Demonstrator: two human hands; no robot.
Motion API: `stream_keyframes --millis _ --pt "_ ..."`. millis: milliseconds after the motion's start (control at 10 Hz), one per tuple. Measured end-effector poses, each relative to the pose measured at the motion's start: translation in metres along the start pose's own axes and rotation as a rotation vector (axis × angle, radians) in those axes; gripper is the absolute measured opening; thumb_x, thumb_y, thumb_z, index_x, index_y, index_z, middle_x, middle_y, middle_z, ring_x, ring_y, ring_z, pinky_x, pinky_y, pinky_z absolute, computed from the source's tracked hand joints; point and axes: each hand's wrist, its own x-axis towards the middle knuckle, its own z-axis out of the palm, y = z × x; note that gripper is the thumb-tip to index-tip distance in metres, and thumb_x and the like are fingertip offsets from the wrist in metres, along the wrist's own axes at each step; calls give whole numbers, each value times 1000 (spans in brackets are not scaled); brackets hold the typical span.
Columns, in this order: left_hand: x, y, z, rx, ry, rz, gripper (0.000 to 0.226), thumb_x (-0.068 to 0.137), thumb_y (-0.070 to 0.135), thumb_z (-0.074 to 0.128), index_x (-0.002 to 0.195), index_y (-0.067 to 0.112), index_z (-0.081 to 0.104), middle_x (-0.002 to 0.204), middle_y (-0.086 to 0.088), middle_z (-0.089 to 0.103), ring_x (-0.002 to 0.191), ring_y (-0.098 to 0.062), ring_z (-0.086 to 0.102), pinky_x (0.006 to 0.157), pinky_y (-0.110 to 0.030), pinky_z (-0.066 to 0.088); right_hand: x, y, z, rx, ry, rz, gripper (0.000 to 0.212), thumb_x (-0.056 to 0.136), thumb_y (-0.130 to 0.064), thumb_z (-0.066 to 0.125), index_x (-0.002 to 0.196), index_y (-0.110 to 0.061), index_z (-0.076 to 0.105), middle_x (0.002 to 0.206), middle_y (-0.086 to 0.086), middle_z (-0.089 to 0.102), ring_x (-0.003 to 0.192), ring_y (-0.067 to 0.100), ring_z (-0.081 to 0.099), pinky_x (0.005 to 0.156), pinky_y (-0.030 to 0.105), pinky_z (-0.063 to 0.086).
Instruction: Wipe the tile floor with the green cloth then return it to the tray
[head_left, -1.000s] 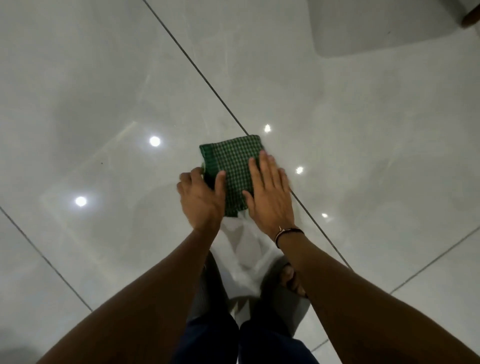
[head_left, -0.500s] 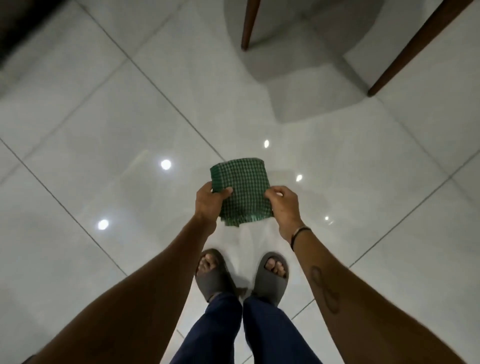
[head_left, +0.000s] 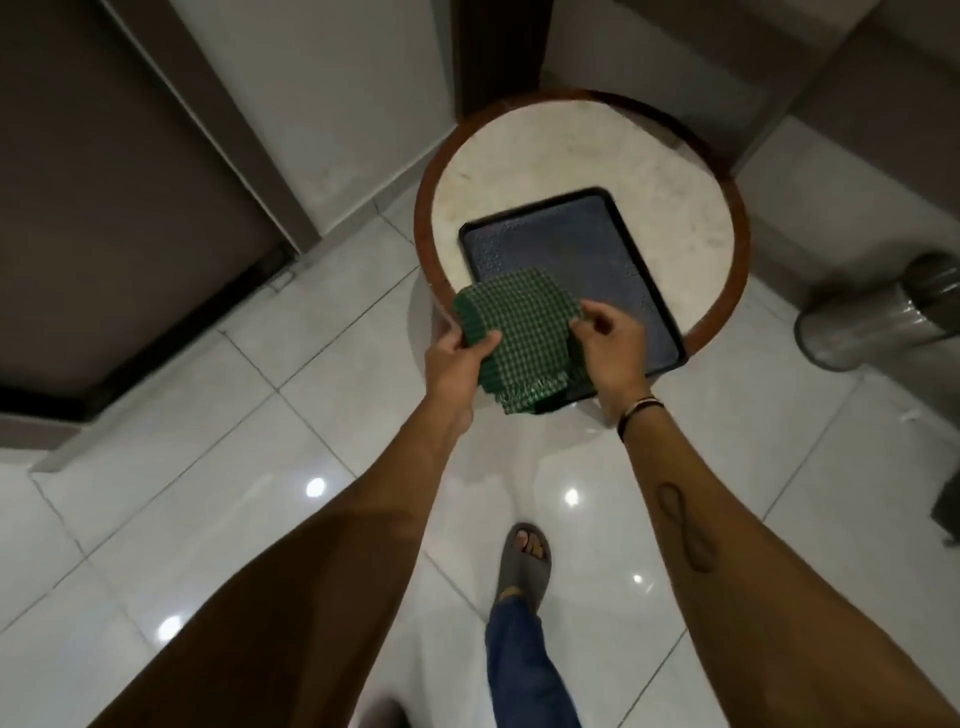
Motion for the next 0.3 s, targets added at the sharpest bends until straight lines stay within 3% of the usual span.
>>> stream_keyframes --millis 100,200,300 --pt "-4 29 -2 161 3 6 33 103 6 71 135 1 75 132 -14 81 118 -33 76 103 -40 66 3 -26 1 -101 -50 -29 33 107 -6 66 139 2 71 134 17 76 121 30 70 113 45 57" --pt "-39 41 -19 438 77 -5 40 108 23 64 145 7 70 141 -17 76 115 -36 72 111 -47 60 -33 -36 -9 -142 -135 4 45 105 -10 72 146 6 62 145 22 70 136 37 65 119 51 52" --pt "-54 6 -42 773 69 52 53 111 38 59 157 12 60 158 -16 67 138 -39 67 117 -46 54 -54 6 -10 -226 -105 18 43 106 -23 72 139 4 65 139 21 72 132 41 67 113 54 55"
